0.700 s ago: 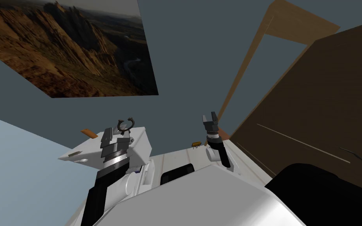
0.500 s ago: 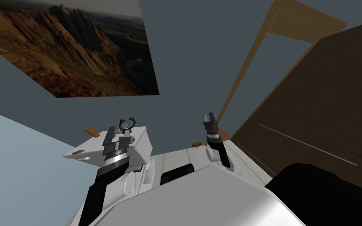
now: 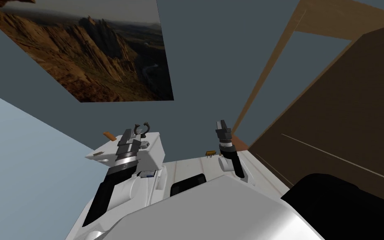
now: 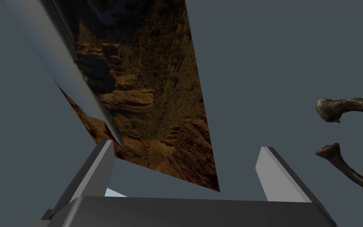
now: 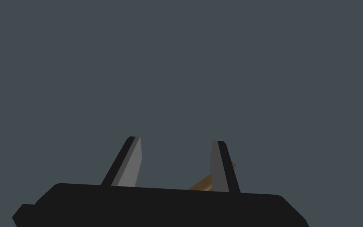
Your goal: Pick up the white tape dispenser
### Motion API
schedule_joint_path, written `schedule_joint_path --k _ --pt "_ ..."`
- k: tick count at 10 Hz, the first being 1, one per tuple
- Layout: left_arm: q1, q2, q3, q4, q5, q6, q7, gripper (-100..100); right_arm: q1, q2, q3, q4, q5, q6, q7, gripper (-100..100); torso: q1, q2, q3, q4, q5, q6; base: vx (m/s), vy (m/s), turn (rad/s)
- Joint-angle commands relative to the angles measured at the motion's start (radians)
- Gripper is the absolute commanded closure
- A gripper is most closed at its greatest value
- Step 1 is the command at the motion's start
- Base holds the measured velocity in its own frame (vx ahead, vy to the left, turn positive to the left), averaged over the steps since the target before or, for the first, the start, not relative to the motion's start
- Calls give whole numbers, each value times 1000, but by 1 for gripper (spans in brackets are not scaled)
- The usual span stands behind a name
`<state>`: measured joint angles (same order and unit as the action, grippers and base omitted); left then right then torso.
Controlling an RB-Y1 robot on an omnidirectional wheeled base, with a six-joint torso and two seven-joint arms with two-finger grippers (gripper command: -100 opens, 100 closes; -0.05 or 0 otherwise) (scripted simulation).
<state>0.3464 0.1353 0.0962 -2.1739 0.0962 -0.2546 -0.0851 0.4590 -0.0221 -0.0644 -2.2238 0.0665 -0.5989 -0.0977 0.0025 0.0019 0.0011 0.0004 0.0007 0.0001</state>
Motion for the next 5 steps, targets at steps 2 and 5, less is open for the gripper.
schedule_joint_path --k 2,5 --pt "-76 50 18 32 5 77 -35 -100 0 0 0 0 0 0 0 0 0 0 0 0 0 0 -38 32 117" --pt "-130 70 26 48 6 146 -52 -100 0 0 0 0 0 0 0 0 1 0 0 0 0 0 -29 40 60"
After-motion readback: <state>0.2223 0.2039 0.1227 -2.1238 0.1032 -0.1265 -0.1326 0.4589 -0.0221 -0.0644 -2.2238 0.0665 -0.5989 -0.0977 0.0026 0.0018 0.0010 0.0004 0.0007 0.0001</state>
